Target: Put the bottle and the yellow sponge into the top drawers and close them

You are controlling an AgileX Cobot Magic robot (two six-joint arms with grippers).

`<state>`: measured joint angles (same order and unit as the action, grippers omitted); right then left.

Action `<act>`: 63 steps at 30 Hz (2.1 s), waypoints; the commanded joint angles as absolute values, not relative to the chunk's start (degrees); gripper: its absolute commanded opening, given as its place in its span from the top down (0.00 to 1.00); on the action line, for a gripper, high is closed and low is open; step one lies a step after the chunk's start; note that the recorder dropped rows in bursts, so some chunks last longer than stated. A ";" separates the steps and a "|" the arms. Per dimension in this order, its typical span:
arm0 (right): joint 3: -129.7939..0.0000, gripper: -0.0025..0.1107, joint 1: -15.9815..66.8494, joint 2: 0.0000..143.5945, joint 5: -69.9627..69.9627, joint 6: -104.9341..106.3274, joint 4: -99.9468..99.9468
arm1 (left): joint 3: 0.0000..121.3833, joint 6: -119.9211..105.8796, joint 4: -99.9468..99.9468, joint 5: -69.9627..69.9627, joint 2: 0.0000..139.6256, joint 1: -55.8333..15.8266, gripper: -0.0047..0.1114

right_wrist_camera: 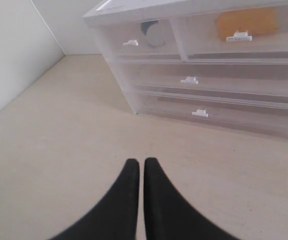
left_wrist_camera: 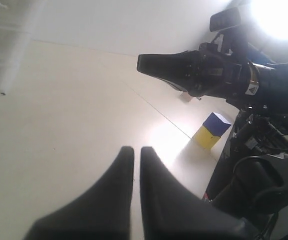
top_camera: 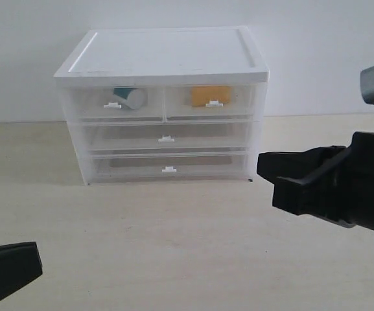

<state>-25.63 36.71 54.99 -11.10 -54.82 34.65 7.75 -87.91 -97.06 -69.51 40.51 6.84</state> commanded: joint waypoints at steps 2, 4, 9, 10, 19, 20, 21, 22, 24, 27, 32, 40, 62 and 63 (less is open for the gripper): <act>-25.24 0.98 36.52 54.44 -11.83 -55.13 34.82 | 7.39 -88.33 -97.47 -69.96 40.02 6.77 0.93; -25.24 0.98 36.52 54.44 -11.83 -55.13 34.82 | 7.39 -88.33 -97.47 -69.96 40.02 6.77 0.93; -25.24 0.98 36.52 54.44 -11.83 -55.13 34.82 | 7.39 -88.33 -97.47 -69.96 40.02 6.77 0.93; -25.24 0.98 36.52 54.44 -11.83 -55.13 34.82 | 7.39 -88.33 -97.47 -69.96 40.02 6.77 0.93; -25.24 0.98 36.52 54.44 -11.83 -55.13 34.82 | 7.39 -95.07 -99.95 -65.36 29.31 6.13 0.93; -25.24 0.98 36.52 54.44 -11.83 -55.13 34.82 | 7.39 -95.24 -99.95 -62.57 27.33 6.13 0.93; -25.24 0.98 36.52 54.44 -11.83 -55.13 34.82 | 7.39 -94.92 -99.95 -59.19 24.92 6.13 0.93; -25.24 0.98 36.52 54.44 -11.83 -55.13 34.82 | 7.39 -94.92 -99.95 -55.49 22.63 6.13 0.93; -25.24 0.98 36.52 54.44 -11.83 -55.13 34.82 | 7.39 -94.42 -99.95 -48.50 19.29 6.13 0.93; -25.24 0.98 36.52 54.44 -11.83 -55.13 34.82 | 7.29 -92.96 -99.95 -39.38 14.69 5.44 0.93; -25.24 0.98 36.52 54.44 -11.83 -55.13 34.82 | 5.66 -92.23 -99.95 -24.90 7.65 0.77 0.93; -25.24 0.98 36.52 54.44 -11.83 -55.13 34.82 | 1.26 -92.24 -99.95 -18.35 0.00 -1.88 0.93; -25.24 0.98 36.52 54.44 -12.18 -55.13 34.82 | 0.00 -91.75 -99.95 -23.89 0.00 -1.88 0.93; -25.24 0.98 36.52 54.44 -12.18 -55.13 34.82 | 0.00 -87.69 -97.48 -21.50 0.00 -1.88 0.93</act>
<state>-25.63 36.71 54.73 -11.78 -55.10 34.65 0.25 -92.35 -99.47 -25.49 0.15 -1.64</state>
